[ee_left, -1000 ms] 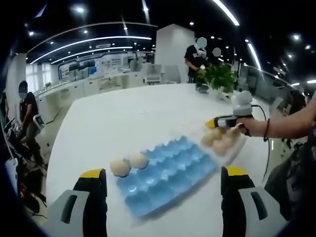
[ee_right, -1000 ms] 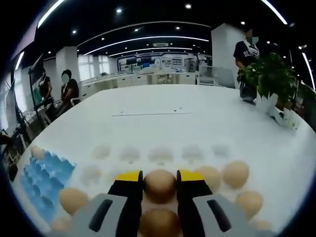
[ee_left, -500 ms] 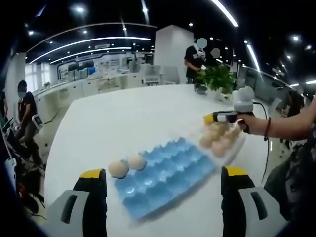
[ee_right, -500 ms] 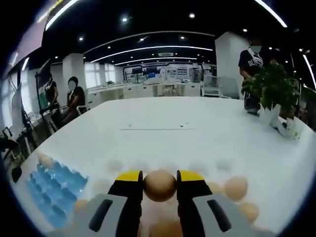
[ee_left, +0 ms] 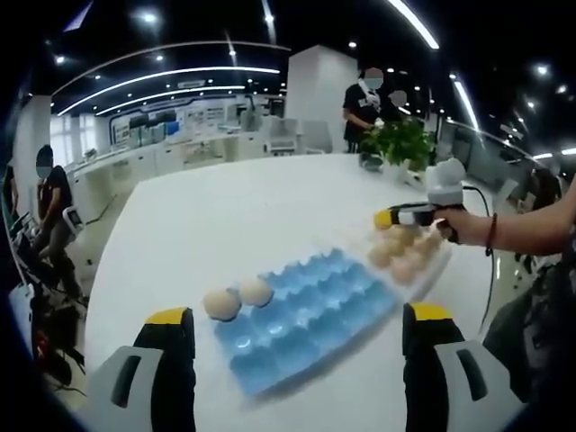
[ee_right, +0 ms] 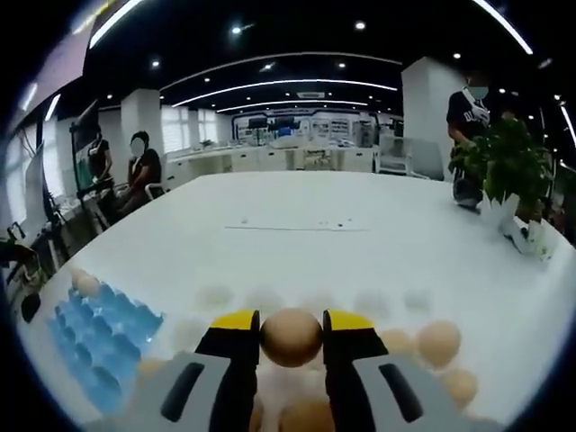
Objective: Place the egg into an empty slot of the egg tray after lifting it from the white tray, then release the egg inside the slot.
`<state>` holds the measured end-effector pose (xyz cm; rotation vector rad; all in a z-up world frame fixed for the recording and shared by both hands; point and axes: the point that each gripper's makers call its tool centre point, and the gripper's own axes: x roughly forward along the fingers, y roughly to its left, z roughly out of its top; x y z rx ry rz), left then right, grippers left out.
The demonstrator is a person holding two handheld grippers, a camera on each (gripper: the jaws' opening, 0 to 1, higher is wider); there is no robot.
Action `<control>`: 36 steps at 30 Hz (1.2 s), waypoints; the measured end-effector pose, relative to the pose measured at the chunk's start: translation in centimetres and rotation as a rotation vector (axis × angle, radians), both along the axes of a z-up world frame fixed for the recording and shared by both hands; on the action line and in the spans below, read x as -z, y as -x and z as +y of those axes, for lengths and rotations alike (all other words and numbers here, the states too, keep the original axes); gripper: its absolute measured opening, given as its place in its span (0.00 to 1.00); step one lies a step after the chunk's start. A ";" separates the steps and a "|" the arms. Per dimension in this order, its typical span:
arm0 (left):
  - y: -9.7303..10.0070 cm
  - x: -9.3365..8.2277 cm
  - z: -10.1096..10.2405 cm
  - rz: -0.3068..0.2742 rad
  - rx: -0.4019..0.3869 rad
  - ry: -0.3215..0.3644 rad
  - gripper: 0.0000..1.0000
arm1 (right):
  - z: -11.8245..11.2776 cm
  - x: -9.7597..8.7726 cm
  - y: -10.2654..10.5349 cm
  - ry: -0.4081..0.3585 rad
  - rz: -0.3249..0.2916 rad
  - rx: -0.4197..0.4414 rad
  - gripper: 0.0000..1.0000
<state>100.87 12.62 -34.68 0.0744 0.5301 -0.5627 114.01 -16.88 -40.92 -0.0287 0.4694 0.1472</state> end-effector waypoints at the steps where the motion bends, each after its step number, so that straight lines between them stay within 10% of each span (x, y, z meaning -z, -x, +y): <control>1: 0.0 0.0 -0.1 0.001 0.002 0.001 0.98 | 0.0 0.3 0.1 -0.001 0.010 0.001 0.29; 36: 0.0 -0.3 -0.6 -0.011 0.015 -0.004 0.97 | 0.4 0.0 0.0 -0.043 0.023 -0.002 0.29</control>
